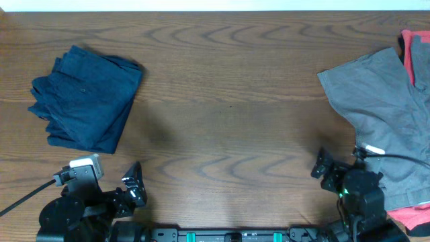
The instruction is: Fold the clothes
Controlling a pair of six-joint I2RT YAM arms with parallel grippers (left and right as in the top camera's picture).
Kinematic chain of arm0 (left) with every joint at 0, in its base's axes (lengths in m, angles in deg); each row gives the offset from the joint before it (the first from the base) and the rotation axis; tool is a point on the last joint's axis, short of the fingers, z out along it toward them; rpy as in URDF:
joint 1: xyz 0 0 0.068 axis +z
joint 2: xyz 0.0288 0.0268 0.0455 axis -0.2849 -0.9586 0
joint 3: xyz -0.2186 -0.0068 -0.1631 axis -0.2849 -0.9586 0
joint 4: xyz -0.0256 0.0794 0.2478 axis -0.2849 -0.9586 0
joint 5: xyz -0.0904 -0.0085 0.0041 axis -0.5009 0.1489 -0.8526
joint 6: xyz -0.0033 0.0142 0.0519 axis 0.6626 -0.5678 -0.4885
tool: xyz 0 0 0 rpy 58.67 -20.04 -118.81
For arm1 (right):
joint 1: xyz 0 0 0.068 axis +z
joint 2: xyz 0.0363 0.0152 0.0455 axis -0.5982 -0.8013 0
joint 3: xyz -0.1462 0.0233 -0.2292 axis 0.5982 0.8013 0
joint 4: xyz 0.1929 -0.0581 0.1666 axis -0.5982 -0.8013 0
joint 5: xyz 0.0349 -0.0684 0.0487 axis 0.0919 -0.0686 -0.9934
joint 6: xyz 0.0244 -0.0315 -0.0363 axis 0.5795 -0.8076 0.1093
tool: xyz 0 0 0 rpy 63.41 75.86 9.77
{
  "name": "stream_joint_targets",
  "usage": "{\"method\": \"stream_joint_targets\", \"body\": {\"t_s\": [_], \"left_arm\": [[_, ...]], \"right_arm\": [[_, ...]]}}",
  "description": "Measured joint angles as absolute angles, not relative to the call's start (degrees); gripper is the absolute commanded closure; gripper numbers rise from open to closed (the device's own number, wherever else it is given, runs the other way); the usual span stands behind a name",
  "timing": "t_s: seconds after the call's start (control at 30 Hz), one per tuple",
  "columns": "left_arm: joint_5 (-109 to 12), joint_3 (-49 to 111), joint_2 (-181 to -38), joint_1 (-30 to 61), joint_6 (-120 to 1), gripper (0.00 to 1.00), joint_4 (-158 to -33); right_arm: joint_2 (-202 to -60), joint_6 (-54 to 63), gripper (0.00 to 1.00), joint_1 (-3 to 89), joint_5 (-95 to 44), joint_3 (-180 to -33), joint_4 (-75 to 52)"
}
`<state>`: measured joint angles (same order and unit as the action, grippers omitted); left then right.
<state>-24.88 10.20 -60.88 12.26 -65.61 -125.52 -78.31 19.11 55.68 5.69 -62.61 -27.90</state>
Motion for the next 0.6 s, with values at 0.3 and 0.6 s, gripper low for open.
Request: {"method": "stream_joint_targets", "body": {"t_s": [0.3, 0.6], "left_arm": [[-24.9, 10.2, -60.9, 12.3, -65.6, 0.02, -125.5], [-24.9, 10.2, -60.9, 12.3, -65.6, 0.02, -125.5]], "right_arm": [[-66.1, 14.2, 0.01, 45.2, 1.5, -55.4, -21.8], [-61.0, 4.0, 0.01, 40.9, -6.2, -46.4, -3.7]]}}
